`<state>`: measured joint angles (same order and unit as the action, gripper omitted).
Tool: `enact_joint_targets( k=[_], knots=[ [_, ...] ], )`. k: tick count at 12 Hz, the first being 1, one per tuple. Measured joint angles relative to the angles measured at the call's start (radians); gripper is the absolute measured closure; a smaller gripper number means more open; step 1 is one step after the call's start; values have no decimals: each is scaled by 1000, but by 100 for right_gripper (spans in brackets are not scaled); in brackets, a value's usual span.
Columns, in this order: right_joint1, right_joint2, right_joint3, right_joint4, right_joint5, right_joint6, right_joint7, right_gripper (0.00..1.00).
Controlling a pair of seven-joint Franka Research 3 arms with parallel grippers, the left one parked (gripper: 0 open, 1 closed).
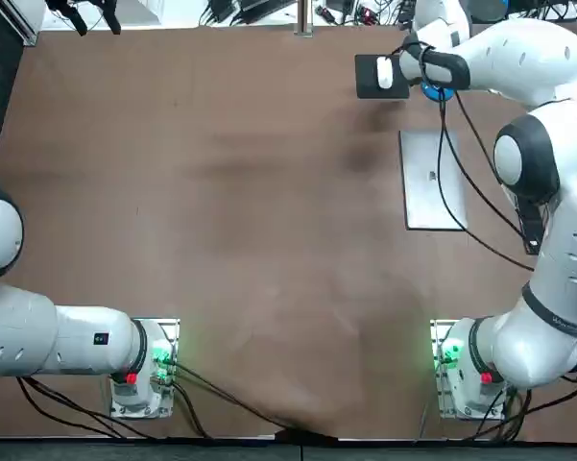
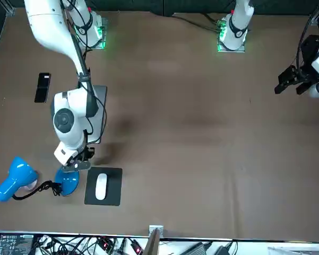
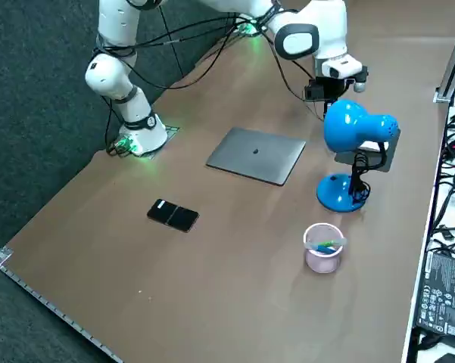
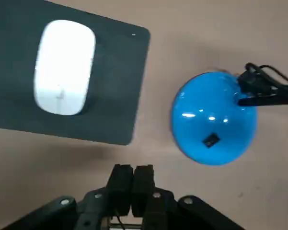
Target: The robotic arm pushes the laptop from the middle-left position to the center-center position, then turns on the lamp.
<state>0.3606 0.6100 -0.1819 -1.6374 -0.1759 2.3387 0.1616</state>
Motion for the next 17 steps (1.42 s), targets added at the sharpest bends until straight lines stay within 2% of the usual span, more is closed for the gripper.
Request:
enact_joint_targets(
  k=[7, 12, 17],
  knots=[
    [-79, 34, 0, 1, 0, 62, -113, 98],
    [-112, 74, 0, 1, 0, 147, -126, 98],
    [-133, 101, 0, 1, 0, 170, -128, 98]
  ],
)
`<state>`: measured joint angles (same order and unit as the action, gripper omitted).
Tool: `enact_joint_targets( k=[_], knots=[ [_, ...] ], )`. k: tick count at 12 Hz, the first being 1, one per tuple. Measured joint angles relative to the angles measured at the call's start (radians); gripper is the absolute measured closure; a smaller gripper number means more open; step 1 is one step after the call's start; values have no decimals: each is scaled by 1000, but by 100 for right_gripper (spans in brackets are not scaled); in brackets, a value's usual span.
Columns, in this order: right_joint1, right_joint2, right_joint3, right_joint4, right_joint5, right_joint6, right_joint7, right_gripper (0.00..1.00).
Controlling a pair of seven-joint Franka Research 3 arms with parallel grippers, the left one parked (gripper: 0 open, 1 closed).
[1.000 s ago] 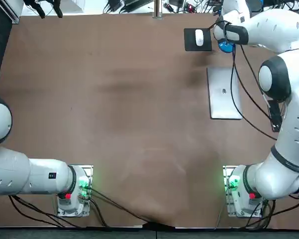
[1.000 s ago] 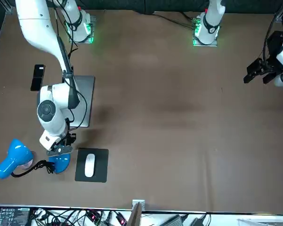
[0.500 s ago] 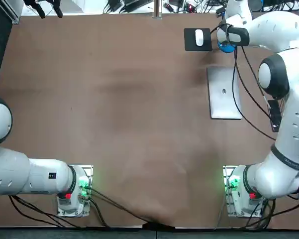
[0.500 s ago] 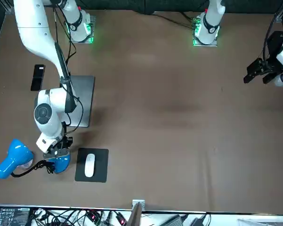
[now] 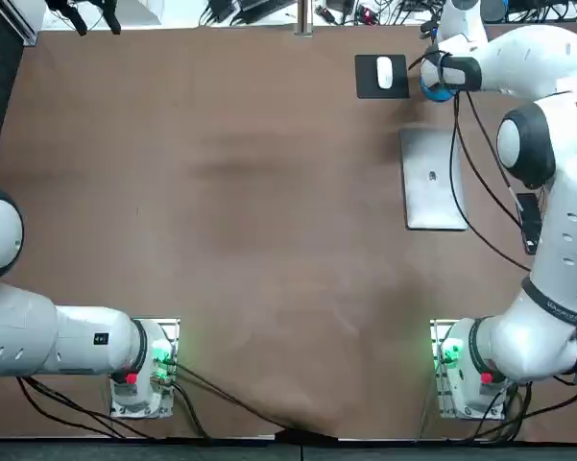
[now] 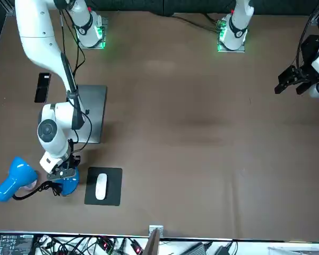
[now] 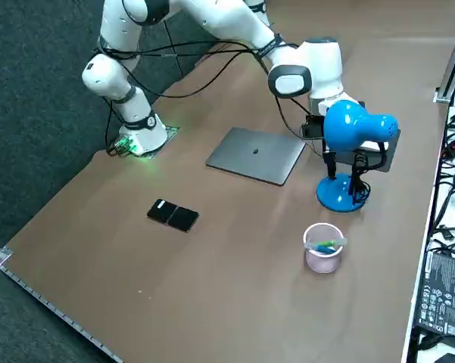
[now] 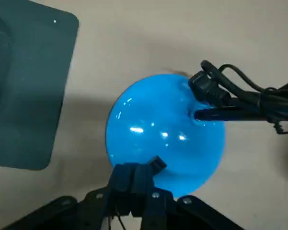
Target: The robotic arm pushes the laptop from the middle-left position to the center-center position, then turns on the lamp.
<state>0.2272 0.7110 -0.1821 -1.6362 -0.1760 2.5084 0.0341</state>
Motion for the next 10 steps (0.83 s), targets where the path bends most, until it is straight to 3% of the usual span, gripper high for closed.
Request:
enact_joint_targets(
  k=[10],
  knots=[
    [-6, 5, 1, 0, 0, 27, 0, 98]
  ],
)
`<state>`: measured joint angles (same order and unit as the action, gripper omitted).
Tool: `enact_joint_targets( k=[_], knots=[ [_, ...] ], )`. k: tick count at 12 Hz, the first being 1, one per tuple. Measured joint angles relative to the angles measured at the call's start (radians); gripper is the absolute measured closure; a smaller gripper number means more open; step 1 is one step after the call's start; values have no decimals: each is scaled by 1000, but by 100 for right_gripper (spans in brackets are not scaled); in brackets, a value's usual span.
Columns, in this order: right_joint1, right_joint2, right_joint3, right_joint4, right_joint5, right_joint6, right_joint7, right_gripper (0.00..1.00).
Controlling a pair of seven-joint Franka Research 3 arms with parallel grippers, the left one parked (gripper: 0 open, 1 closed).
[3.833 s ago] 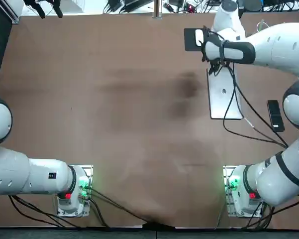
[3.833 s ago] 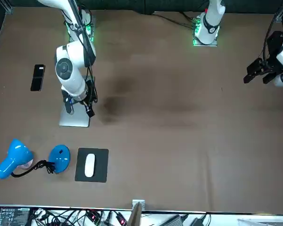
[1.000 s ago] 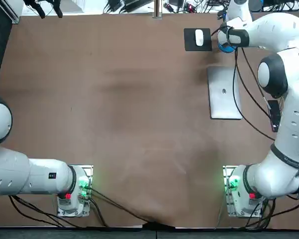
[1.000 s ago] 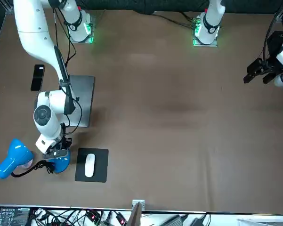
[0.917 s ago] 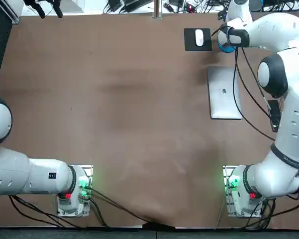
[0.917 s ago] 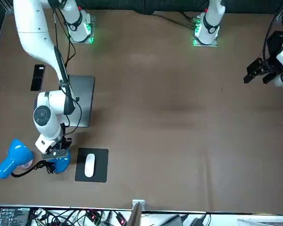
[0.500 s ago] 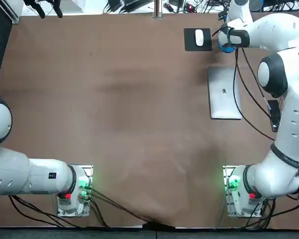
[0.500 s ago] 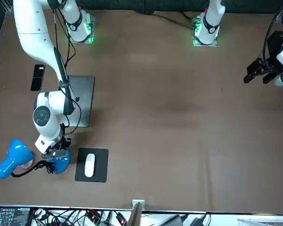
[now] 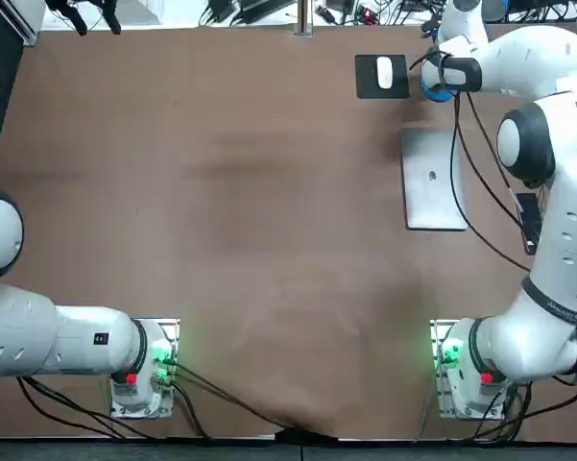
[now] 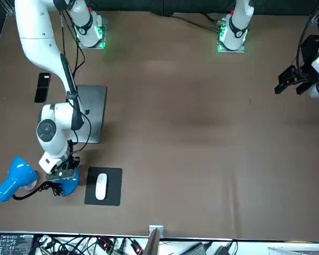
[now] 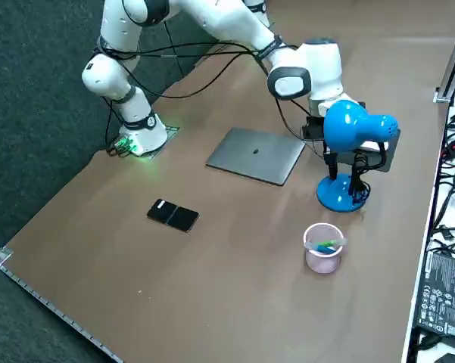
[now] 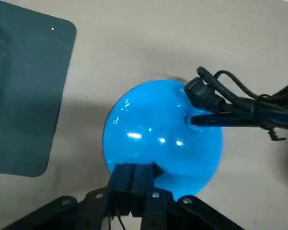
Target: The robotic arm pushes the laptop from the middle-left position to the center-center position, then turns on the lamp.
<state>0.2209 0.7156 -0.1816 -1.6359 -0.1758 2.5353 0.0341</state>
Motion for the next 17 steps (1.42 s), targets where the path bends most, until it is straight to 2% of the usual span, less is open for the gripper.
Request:
enact_joint_targets(
  k=[10, 14, 17],
  knots=[
    [4, -6, 10, 8, 1, 13, 0, 98],
    [44, -73, 12, 16, 3, -113, 0, 98],
    [52, -156, 34, 17, 7, -247, 0, 97]
  ],
)
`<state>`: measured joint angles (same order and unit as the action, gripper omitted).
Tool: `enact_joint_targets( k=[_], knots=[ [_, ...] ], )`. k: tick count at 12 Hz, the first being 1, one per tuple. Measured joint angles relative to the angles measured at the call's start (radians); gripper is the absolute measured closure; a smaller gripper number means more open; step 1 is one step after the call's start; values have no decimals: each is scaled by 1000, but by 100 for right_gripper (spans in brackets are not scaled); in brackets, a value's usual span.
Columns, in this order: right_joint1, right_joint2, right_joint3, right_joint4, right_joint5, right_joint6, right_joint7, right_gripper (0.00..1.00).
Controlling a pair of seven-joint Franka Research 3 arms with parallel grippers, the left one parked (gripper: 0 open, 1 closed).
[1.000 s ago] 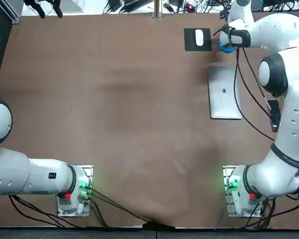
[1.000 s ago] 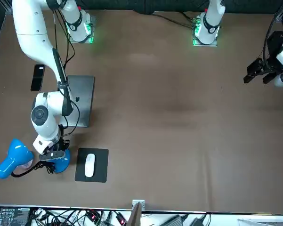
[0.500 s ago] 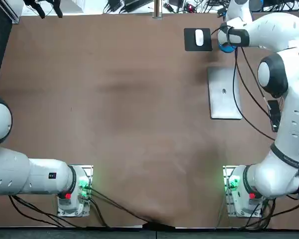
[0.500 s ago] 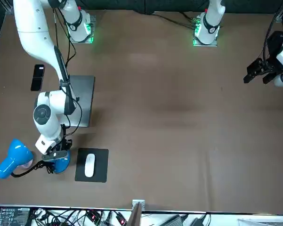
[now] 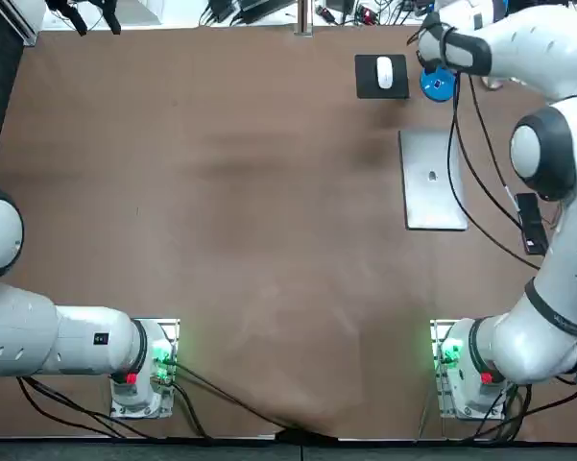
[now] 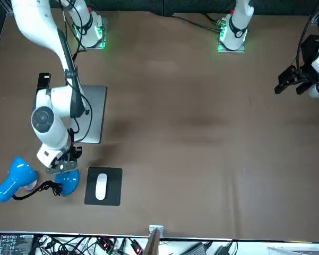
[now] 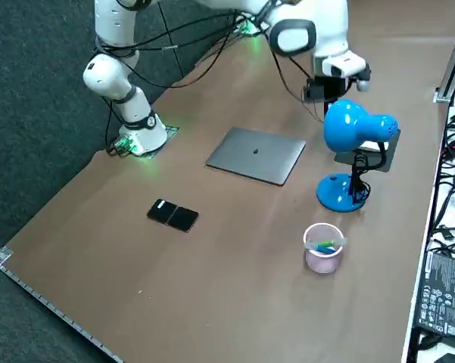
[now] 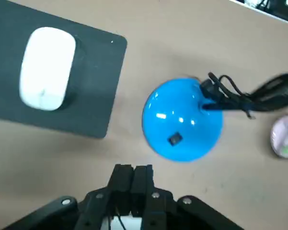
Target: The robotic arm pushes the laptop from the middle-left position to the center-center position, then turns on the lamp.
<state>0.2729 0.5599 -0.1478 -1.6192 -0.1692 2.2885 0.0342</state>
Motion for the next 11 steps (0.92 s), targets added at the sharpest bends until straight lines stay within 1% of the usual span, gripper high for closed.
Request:
enact_joint_targets(
  k=[3, 4, 7, 8, 11],
  knots=[
    [1, -101, 12, 0, 46, -141, 0, 97],
    [0, -137, 12, 0, 72, -188, -3, 95],
    [-11, -245, 11, 1, 133, -319, -24, 93],
    [-30, -305, 10, 1, 153, -389, -41, 74],
    [-55, -374, 4, 1, 165, -484, -46, 41]
  ],
)
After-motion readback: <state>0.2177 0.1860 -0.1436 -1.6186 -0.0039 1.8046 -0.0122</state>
